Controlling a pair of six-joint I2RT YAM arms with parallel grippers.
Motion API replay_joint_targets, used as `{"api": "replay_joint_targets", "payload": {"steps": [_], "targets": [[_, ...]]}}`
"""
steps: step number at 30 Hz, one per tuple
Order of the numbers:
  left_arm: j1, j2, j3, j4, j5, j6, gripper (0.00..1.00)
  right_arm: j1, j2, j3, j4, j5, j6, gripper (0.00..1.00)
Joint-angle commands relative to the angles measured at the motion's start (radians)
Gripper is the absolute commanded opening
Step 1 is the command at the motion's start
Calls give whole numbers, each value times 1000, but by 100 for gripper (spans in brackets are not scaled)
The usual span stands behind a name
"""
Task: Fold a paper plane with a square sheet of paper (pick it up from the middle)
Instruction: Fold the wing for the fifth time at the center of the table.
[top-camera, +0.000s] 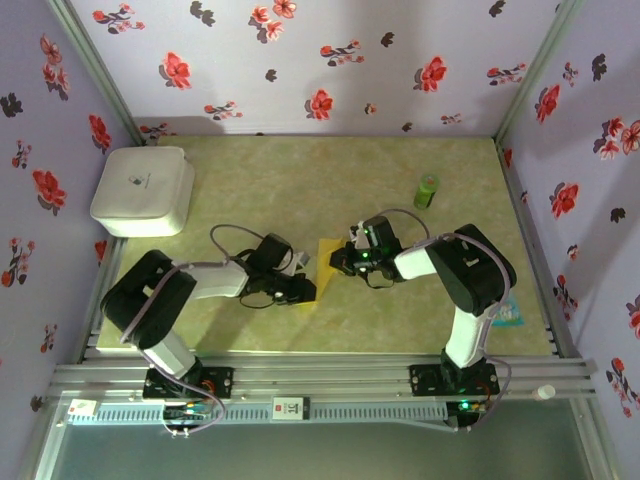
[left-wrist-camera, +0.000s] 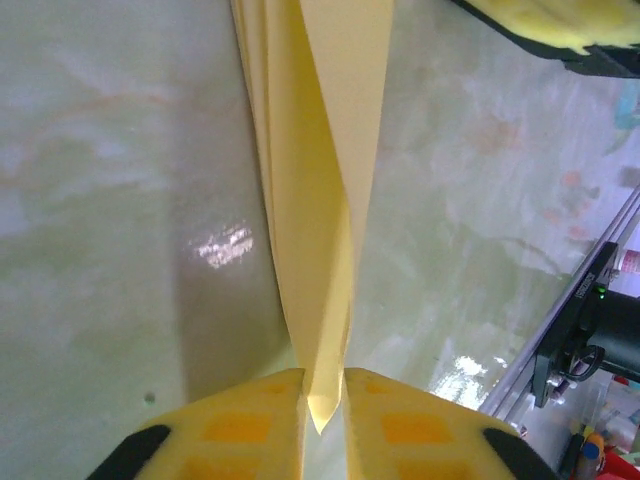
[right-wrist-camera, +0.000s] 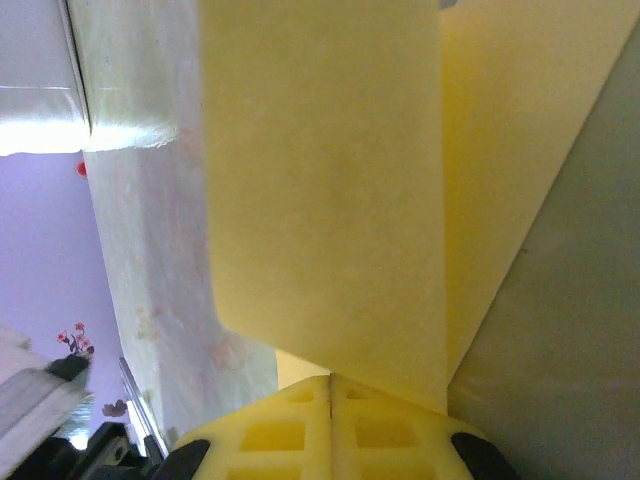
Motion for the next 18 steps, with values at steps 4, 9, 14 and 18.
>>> {"api": "replay_joint_targets", "payload": {"steps": [4,9,14,18], "targets": [[18,-128,-6,-35,-77,-43,20,18,50,5,-33,63,10,5],[39,-91,59,17,-38,-74,10,18,54,6,-27,65,15,6],[38,19,136,97,14,-113,4,18,58,7,-25,61,20,6],[37,98,170,116,15,-128,2,19,55,7,-22,62,22,6]]}}
